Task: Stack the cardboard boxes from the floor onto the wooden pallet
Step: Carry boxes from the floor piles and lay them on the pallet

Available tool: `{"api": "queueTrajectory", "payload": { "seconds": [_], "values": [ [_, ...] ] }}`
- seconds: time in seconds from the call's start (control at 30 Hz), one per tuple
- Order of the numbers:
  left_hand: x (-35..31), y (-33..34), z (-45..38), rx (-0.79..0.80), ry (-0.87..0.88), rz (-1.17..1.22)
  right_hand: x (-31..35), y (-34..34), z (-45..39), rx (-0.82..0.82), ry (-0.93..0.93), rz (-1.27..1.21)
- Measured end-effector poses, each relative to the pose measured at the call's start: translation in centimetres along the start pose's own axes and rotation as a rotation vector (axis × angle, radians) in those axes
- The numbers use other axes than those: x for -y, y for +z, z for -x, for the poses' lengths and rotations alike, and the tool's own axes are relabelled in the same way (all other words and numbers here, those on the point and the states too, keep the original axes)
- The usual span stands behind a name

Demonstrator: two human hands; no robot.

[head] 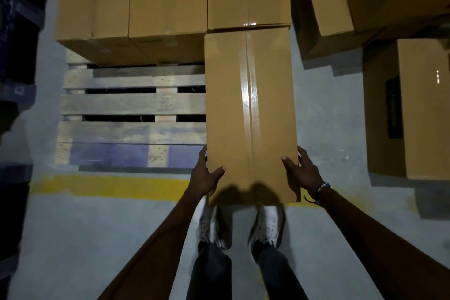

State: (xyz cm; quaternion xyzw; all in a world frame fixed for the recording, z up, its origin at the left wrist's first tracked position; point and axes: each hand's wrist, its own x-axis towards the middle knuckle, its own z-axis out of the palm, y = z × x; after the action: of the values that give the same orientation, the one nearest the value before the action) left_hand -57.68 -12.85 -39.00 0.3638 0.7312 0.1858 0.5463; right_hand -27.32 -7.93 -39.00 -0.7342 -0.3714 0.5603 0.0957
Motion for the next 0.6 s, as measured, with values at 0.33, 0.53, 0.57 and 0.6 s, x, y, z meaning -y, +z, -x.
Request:
{"api": "queueTrajectory", "payload": {
  "seconds": [0.33, 0.53, 0.57, 0.6],
  "values": [
    [2.3, 1.0, 0.9, 0.141, -0.072, 0.227, -1.4, 1.7, 0.5, 0.015, -0.049, -0.044],
    [2.8, 1.9, 0.2, 0.097, -0.024, 0.179, -1.3, 1.4, 0.3, -0.007, -0.077, 0.000],
    [2.8, 2.0, 0.1, 0.091, -0.020, 0.177, -1.3, 1.3, 0.2, -0.006, -0.081, 0.006],
    [2.8, 2.1, 0.1, 0.088, -0.019, 0.175, -1.2, 1.2, 0.2, -0.006, -0.083, 0.011]
  ]
}}
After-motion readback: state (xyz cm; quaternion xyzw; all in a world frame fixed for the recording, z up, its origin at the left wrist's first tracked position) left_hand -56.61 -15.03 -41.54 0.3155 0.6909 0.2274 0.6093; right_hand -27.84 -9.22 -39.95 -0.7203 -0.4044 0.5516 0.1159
